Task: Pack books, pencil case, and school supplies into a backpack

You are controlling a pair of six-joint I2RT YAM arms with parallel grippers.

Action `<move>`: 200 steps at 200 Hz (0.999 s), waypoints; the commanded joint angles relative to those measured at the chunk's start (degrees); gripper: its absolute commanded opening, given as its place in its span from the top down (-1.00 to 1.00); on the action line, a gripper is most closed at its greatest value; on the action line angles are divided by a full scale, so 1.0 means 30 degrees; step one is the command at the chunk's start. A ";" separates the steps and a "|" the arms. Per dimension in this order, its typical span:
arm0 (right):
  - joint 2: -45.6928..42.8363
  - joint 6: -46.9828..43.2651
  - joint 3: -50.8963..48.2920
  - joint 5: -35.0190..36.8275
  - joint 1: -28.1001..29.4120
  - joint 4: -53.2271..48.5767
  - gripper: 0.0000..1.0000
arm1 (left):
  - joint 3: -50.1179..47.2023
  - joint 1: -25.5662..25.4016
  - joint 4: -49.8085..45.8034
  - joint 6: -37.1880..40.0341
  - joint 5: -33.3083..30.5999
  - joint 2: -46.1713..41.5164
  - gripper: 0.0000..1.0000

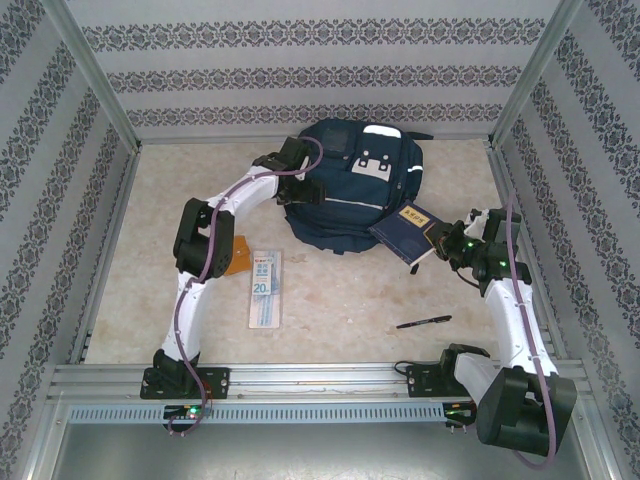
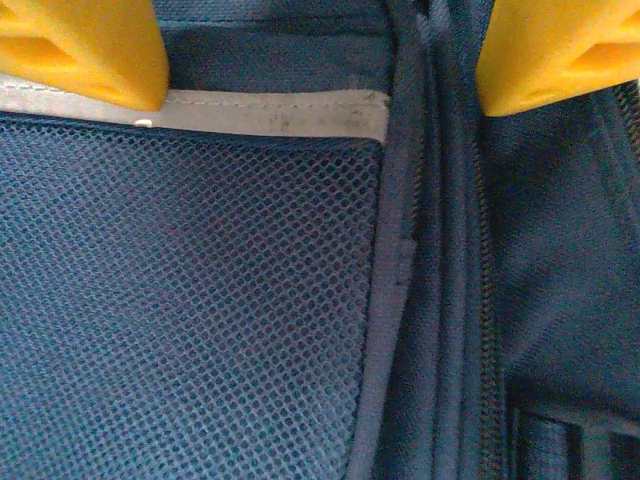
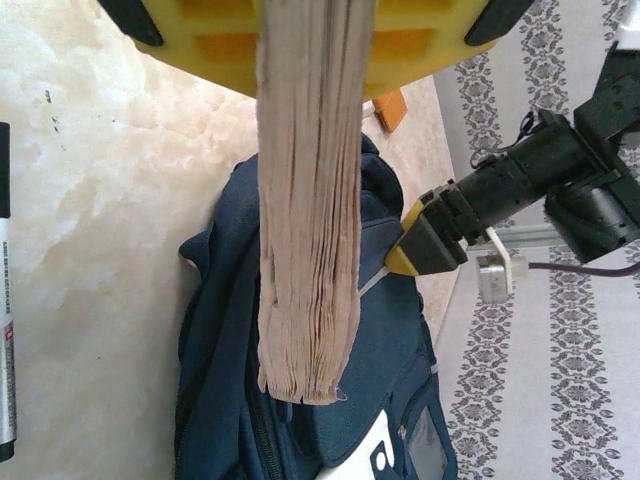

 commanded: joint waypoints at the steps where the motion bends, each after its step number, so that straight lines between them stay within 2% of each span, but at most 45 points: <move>1: -0.0555 -0.0448 0.0534 -0.0646 -0.0092 0.0150 1.00 | 0.0466 0.0031 0.0764 -0.0327 0.1640 0.0488 -0.39; 15: -0.0653 -0.0439 0.0503 -0.0676 -0.0092 0.0099 1.00 | 0.0467 0.0036 0.1027 -0.0547 0.2177 0.0617 -0.26; 30: -0.0774 -0.0381 0.0473 -0.0705 -0.0092 0.0063 1.00 | 0.0315 0.0035 0.1554 -0.0593 0.3240 0.0648 -0.02; 64: -0.0783 -0.0166 0.0461 -0.0848 -0.0037 0.0112 1.00 | -0.0204 0.0112 0.2626 -0.1204 0.4584 0.0602 0.17; 111: -0.0842 -0.0047 0.0360 -0.1123 0.0362 0.0113 1.00 | -0.1770 0.0499 0.4994 -0.2576 0.6057 -0.0505 1.00; 142: -0.0828 -0.0250 0.0407 -0.2041 0.0463 -0.0129 1.00 | -0.4262 0.0766 0.7733 -0.4596 0.6015 -0.3021 1.00; 164: -0.0549 -0.0873 0.0688 -0.3865 0.0904 -0.0535 1.00 | -0.6722 0.1066 1.0374 -0.6951 0.5824 -0.4999 1.00; 200: -0.0545 -0.0373 0.0125 -0.5959 0.3084 -0.0788 1.00 | -0.8798 0.1120 1.1963 -0.8927 0.5023 -0.7306 1.00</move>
